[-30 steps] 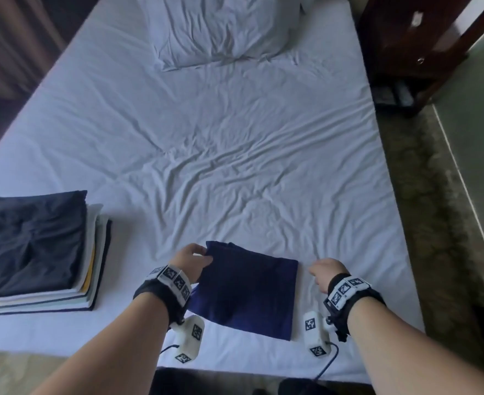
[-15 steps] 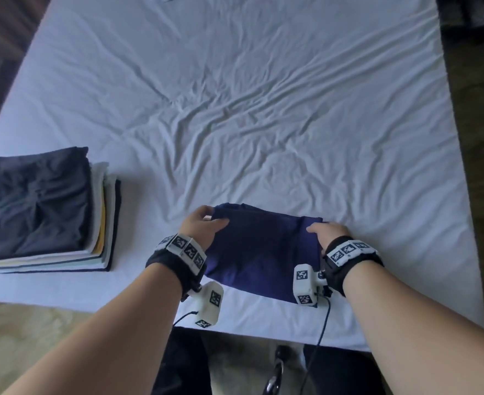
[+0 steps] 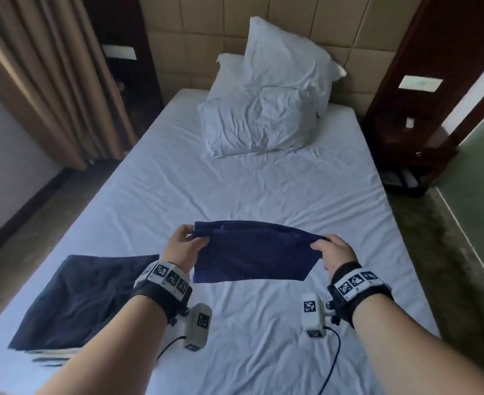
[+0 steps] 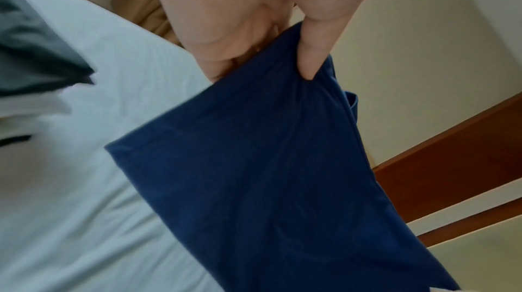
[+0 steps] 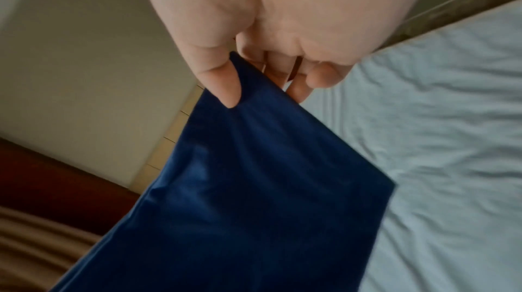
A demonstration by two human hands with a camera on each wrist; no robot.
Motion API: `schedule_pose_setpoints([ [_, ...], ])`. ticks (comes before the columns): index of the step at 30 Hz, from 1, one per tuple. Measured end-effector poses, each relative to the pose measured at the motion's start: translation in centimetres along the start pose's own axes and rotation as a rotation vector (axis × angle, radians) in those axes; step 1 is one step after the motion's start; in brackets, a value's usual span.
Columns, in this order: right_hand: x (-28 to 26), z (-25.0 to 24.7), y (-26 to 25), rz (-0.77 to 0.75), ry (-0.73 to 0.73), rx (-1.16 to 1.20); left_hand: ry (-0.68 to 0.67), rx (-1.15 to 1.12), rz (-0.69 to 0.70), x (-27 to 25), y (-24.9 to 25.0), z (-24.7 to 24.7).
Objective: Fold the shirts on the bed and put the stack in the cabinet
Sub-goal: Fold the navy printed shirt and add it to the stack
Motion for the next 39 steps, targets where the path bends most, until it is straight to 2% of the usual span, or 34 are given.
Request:
schedule_pose_setpoints([
  [4, -4.9, 1.8, -7.2, -0.079, 0.102, 0.083, -0.066, -0.108, 0.069, 2.0, 7.4, -4.4],
  [8, -8.1, 3.8, -11.6, -0.139, 0.165, 0.123, -0.131, -0.159, 0.125, 3.8, 13.0, -7.7],
  [12, -9.8, 6.3, -13.7, -0.158, 0.136, 0.146, -0.148, -0.199, 0.154, 5.5, 15.3, -10.6],
  [16, -10.0, 10.1, -14.5, -0.16, 0.068, 0.213, -0.144, -0.222, 0.146, 6.5, 15.2, -13.9],
  [20, -9.9, 15.1, -14.5, -0.184, -0.037, 0.241, -0.084, -0.189, 0.107, 7.0, 13.6, -18.6],
  [25, -9.2, 23.2, -12.7, -0.158, -0.2, 0.192, 0.069, -0.131, 0.05, 5.1, 9.6, -26.3],
  [29, -10.3, 31.6, -9.7, -0.114, -0.394, 0.145, 0.251, -0.102, -0.013, 2.2, 4.8, -34.2],
  [32, -12.0, 36.4, -6.5, -0.11, -0.475, 0.018, 0.358, -0.083, -0.106, 0.2, 0.0, -39.3],
  [36, -13.0, 41.0, -2.9, -0.129, -0.562, -0.259, 0.374, -0.038, -0.242, -0.1, -5.5, -44.5],
  [39, -12.3, 43.6, -0.6, -0.013, -0.565, -0.288, 0.306, 0.008, -0.334, 1.9, -7.9, -46.5],
])
Point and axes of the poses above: each hand's wrist, its own x-axis towards the middle knuckle, its own z-axis out of the palm, y = z × x, the point moved 8 cm from there along x, towards the middle knuckle, and after that the axes turned 3 degrees about z, right-handed, at the moved point
